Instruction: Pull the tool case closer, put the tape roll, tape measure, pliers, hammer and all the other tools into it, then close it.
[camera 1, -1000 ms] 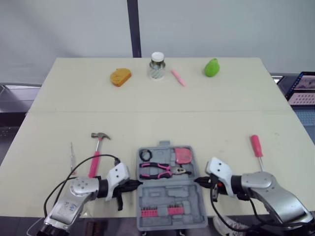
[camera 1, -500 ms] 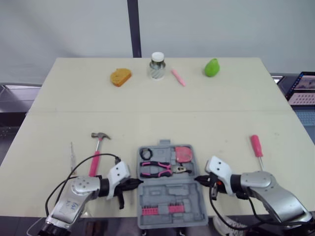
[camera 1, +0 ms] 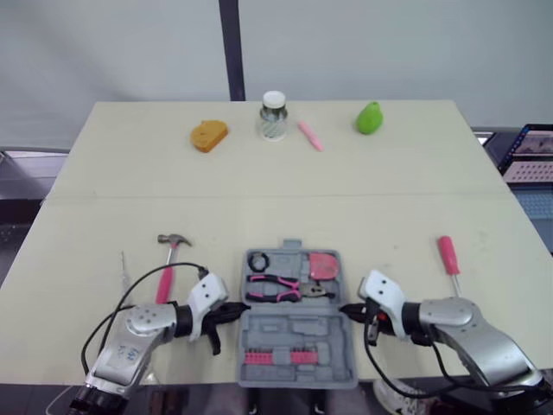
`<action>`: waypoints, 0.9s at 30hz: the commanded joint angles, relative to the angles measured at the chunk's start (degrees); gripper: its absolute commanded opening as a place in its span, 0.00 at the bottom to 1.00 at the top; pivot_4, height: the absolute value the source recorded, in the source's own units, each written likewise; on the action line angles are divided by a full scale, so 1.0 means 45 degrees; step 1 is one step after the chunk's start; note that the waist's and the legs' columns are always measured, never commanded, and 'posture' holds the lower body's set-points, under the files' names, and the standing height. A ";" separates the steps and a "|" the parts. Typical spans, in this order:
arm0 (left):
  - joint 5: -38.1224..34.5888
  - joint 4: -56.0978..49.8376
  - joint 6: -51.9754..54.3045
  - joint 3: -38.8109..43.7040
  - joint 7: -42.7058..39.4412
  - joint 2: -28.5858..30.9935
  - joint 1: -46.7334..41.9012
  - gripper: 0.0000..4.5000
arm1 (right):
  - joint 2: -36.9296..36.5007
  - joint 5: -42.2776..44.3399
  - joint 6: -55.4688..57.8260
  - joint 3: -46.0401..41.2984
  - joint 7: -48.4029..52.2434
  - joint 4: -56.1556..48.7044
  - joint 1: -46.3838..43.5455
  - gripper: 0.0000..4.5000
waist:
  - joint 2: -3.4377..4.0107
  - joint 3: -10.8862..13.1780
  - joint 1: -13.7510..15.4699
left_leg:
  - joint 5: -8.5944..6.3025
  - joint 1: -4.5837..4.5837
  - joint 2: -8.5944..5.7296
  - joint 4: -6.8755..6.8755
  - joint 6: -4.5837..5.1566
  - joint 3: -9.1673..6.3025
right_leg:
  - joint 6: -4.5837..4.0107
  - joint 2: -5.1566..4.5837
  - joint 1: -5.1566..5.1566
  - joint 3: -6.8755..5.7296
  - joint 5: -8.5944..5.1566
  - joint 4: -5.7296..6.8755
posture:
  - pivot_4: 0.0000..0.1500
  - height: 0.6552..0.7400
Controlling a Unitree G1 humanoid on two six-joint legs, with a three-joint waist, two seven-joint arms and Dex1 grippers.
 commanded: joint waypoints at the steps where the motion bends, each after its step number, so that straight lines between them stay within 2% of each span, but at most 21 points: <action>1: -0.0297 -0.0603 -0.0113 0.0008 -0.0011 -0.0165 -0.0103 0.01 | 0.0288 0.0121 -0.0094 0.0077 -0.0146 -0.0161 -0.0252 0.00 | 0.0000 0.0000 0.0004 | 0.0000 0.0000 0.0000 0.0000 0.0000 0.0000 | 0.0000 0.0000 0.0000 0.0000 0.0000 0.0000 | 1.00 0.47; 27: -0.0324 -0.0579 0.0208 0.0110 0.0319 -0.0390 -0.0598 0.01 | 0.0778 -0.0200 -0.0090 0.0013 -0.0652 0.0127 -0.0671 0.00 | 0.0000 0.0000 0.0003 | 0.0004 -0.0001 -0.0001 0.0000 -0.0002 0.0001 | 0.0000 0.0001 -0.0002 0.0000 0.0000 0.0005 | 1.00 0.47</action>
